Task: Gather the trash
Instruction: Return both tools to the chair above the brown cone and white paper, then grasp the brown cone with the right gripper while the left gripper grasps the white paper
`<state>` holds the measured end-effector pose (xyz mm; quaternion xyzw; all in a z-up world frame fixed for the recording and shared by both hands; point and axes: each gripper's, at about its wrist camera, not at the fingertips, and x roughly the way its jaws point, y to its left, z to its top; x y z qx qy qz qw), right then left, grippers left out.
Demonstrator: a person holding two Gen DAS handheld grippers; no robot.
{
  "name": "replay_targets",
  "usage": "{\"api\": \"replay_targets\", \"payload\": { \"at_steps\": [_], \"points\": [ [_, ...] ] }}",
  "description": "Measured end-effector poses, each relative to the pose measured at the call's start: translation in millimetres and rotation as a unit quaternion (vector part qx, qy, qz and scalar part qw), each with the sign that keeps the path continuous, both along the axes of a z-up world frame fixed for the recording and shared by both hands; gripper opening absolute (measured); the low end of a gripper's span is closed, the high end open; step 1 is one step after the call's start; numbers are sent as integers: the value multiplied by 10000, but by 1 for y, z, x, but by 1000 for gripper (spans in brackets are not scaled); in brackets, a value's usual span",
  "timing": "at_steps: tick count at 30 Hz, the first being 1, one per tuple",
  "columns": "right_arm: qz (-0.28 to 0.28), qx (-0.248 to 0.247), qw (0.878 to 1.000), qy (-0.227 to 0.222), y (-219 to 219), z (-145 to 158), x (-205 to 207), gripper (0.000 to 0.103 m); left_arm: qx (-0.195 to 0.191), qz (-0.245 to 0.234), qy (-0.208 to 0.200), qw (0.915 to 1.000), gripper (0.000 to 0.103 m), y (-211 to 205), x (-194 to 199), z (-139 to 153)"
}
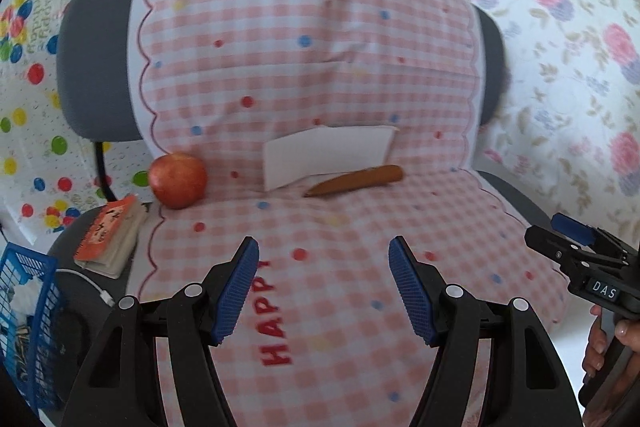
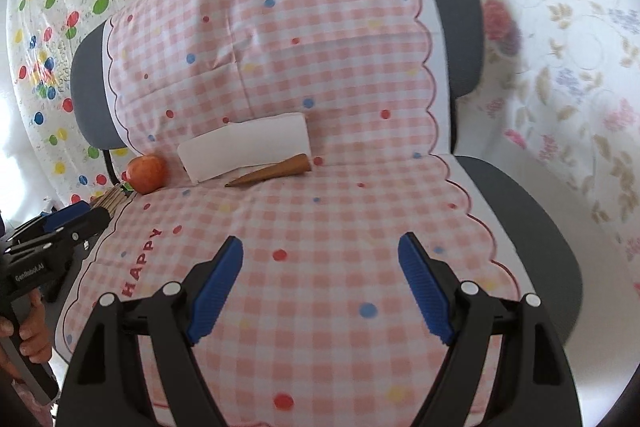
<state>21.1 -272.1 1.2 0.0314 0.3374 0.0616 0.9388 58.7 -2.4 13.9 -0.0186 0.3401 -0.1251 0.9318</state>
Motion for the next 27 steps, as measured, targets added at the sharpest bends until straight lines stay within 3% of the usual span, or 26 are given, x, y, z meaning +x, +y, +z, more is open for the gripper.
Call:
{"api": "replay_targets", "payload": {
  "at_steps": [3,12,21,27],
  "points": [
    [91,15,9999,107,8,-5,20,76,53,150,70,9998,68,8,17,-4],
    [350,25,9985,427,26,-29,83,50,103,325,250,9991,68,19,67,-25],
    [310,485,9943,900,31,-59,155,49,190,395,358,9984,68,24,122,-43],
    [292,911,9876,1241,32,-80,191,56,247,415,456,9978,68,23,143,-53]
  ]
}}
